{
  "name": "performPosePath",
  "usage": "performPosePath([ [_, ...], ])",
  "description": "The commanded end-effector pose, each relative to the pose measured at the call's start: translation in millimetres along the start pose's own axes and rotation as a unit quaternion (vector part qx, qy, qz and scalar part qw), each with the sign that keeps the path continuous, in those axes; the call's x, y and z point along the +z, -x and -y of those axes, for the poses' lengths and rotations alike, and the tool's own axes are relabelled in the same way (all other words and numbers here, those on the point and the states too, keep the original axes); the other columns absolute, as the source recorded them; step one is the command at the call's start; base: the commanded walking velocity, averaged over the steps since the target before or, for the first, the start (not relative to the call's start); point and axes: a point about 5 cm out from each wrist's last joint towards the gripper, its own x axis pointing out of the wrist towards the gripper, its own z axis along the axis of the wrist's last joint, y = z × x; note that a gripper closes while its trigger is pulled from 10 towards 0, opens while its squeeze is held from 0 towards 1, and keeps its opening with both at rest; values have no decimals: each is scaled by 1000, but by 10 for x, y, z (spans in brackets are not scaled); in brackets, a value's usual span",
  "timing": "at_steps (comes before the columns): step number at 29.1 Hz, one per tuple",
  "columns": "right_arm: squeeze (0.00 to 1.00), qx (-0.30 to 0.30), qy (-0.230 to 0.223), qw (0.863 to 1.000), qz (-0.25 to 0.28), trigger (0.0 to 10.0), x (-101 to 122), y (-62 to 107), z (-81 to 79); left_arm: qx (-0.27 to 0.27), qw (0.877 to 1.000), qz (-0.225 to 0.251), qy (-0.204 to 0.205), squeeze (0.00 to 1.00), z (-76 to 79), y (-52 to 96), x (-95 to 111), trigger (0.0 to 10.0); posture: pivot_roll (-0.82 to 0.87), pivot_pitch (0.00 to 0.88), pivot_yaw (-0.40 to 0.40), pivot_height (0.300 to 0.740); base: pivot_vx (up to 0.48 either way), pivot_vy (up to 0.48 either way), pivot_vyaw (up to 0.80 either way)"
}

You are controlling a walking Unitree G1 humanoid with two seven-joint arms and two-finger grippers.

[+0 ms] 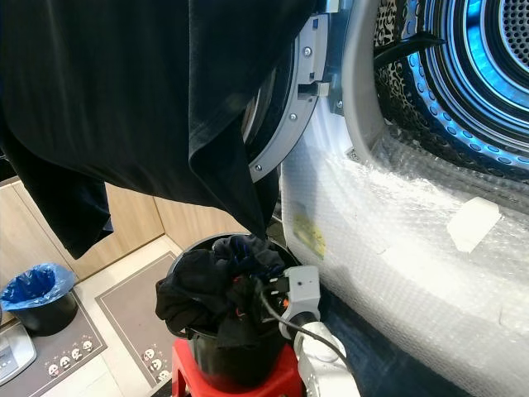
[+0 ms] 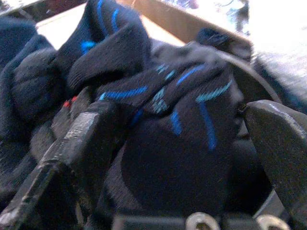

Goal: Clothes washing

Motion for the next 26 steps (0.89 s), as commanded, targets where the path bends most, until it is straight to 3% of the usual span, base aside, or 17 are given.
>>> performPosePath([
  [1, 0, 13, 4, 1000, -21, 1294, -75, 4, -46, 0, 1000, -25, 10, 0, 10, 29, -140, 10000, -13, 0, 1, 740, 0, 0, 0],
  [2, 0, 16, 5, 1000, -22, 0, -77, 5, -53, 0, 1000, -24, 11, 0, 12, 29, -139, 10000, -12, 0, 1, 740, 0, 0, 0],
  [14, 0, -24, -18, 999, -18, 0, -22, -34, 1, -1, 1000, -25, 12, 0, 23, 28, -143, 10000, -18, 0, -1, 740, 0, 0, 0],
  [26, 0, 9, -24, 1000, -17, 0, 14, -24, -20, -7, 1000, -28, 4, 0, 53, 23, -144, 10000, -30, 0, -1, 740, 0, 0, 0],
])
